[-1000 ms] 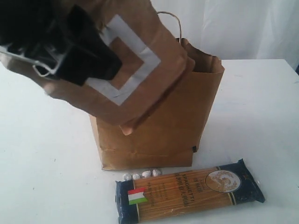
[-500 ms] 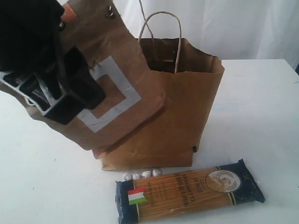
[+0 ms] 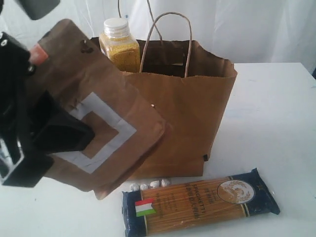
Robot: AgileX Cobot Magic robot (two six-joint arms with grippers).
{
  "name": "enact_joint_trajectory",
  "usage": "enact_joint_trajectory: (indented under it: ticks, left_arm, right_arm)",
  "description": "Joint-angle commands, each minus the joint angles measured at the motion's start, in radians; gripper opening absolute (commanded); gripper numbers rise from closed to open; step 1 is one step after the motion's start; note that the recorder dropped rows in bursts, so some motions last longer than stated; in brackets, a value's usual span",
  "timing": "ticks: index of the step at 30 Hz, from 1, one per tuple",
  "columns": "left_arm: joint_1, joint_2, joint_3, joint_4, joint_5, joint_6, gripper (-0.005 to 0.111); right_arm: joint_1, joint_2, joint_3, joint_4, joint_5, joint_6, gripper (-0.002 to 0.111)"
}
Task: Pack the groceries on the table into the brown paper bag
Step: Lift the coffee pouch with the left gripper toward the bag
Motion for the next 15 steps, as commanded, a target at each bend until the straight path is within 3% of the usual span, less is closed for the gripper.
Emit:
enact_joint_trajectory:
  ticks: [1,6,11,15]
  left_arm:
    - [-0.002,-0.081,0.053,-0.009,-0.041,-0.054,0.000]
    - [-0.002,-0.123,0.085,-0.062,-0.054,-0.052,0.000]
    - [-0.002,-0.134,0.137,-0.273,-0.102,0.093,0.000]
    - [-0.002,-0.134,0.152,-0.357,-0.095,0.201,0.000]
  right_arm:
    - [-0.008,-0.006,0.004,-0.089,-0.039,-0.106,0.000]
    - [-0.008,-0.006,0.004,0.259,-0.297,0.156,0.000]
    - [-0.008,-0.006,0.004,0.289,-0.558,0.242,0.000]
    - [0.005,-0.006,-0.064,0.265,-0.487,0.276,0.000]
